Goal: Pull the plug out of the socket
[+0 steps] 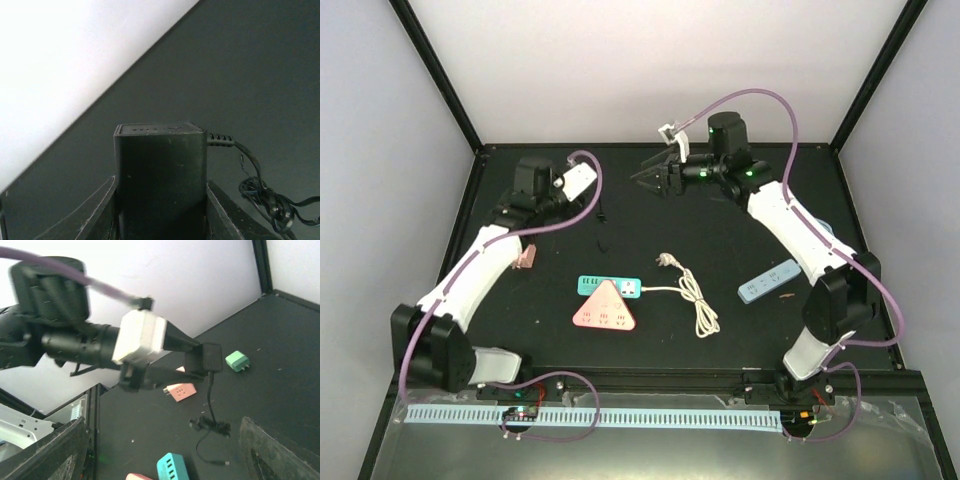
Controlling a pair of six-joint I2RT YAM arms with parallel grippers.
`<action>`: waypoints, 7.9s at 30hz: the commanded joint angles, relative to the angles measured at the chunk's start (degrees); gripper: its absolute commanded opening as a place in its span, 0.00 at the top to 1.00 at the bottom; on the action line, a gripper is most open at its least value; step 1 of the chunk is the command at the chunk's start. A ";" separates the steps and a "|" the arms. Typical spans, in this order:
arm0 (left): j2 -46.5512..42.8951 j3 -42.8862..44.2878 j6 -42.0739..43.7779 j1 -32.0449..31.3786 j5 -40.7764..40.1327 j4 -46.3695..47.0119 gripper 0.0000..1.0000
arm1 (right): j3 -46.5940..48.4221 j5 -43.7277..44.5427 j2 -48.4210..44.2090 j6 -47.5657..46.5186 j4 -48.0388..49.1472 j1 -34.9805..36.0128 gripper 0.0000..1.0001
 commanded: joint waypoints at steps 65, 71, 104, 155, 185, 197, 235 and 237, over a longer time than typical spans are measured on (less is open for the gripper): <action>31.20 20.77 10.14 37.71 5.97 -28.30 0.04 | -9.09 0.14 16.92 -33.29 -28.17 3.07 0.31; 24.86 21.64 11.03 37.72 9.30 -27.81 0.01 | -9.62 1.65 17.99 -32.20 -27.03 4.07 0.31; -14.79 -12.08 26.30 11.48 32.31 -34.31 0.09 | -10.29 -0.44 23.74 -23.94 -20.92 5.17 0.44; -33.42 -38.03 25.10 -38.72 -16.64 -12.66 0.01 | -11.59 11.37 26.99 -25.95 -19.15 7.45 0.62; -3.94 -25.11 27.64 -29.16 -23.27 8.35 0.43 | -12.73 11.39 25.03 -25.62 -18.95 1.29 0.60; 7.22 -17.69 23.82 -23.94 -25.26 14.12 0.40 | -8.25 13.64 26.45 -22.41 -18.47 0.09 0.59; 1.76 -20.59 -36.52 3.91 38.31 2.57 0.15 | -9.27 15.08 28.34 -21.99 -17.38 0.03 0.61; 3.01 -20.86 -38.90 5.88 37.87 3.28 0.16 | -9.31 15.16 28.38 -22.07 -17.33 0.06 0.61</action>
